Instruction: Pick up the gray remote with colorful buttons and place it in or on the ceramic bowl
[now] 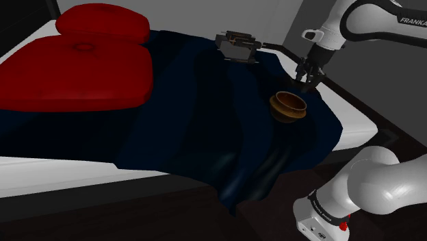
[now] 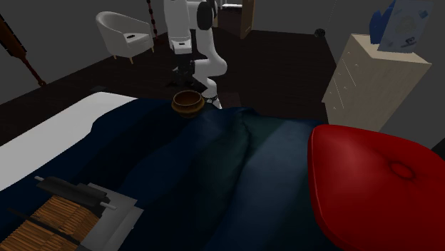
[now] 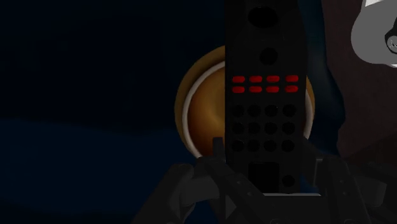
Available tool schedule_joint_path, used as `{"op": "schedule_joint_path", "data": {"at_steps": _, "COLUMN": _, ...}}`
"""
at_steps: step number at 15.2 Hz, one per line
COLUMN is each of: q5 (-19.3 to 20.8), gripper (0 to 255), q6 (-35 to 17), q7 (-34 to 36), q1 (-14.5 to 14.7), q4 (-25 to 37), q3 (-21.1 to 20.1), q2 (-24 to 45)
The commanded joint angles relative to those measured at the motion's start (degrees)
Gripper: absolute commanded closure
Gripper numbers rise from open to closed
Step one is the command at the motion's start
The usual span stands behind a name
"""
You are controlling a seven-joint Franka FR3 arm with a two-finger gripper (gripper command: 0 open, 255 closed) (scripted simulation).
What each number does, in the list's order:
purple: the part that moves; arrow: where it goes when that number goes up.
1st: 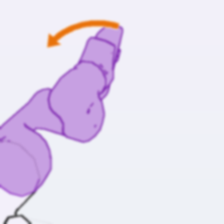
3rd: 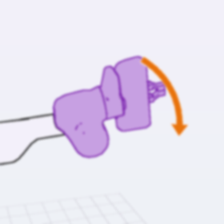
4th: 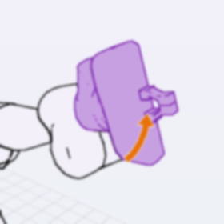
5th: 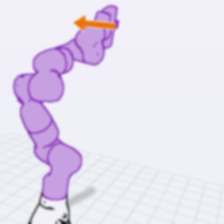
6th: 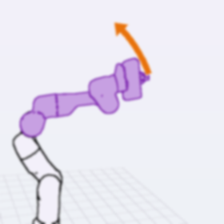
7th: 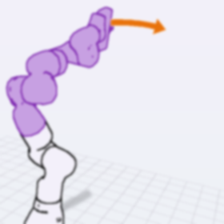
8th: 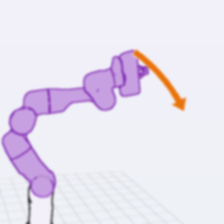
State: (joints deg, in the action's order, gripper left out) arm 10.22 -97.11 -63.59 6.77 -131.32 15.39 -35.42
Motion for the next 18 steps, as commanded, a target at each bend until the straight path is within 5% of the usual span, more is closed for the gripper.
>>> {"op": "schedule_joint_path", "data": {"at_steps": 1, "q5": 0.2, "gripper": 255, "q6": -1.5, "q7": 0.0, "q1": -0.1, "q4": -1.6, "q3": 0.2, "q2": -0.1}}
{"op": "schedule_joint_path", "data": {"at_steps": 9, "q5": 0.9, "gripper": 255, "q6": -7.6, "q7": 0.3, "q1": -0.4, "q4": -7.6, "q3": 1.0, "q2": -0.1}}
{"op": "schedule_joint_path", "data": {"at_steps": 16, "q5": 0.9, "gripper": 255, "q6": -7.6, "q7": 0.3, "q1": -0.4, "q4": -7.6, "q3": 1.0, "q2": -0.1}}
{"op": "schedule_joint_path", "data": {"at_steps": 17, "q5": 0.9, "gripper": 0, "q6": -7.6, "q7": 0.3, "q1": -0.4, "q4": -7.7, "q3": 1.0, "q2": -0.1}}
{"op": "schedule_joint_path", "data": {"at_steps": 18, "q5": 0.9, "gripper": 0, "q6": -7.6, "q7": 0.3, "q1": -0.4, "q4": -7.6, "q3": 1.0, "q2": -0.1}}
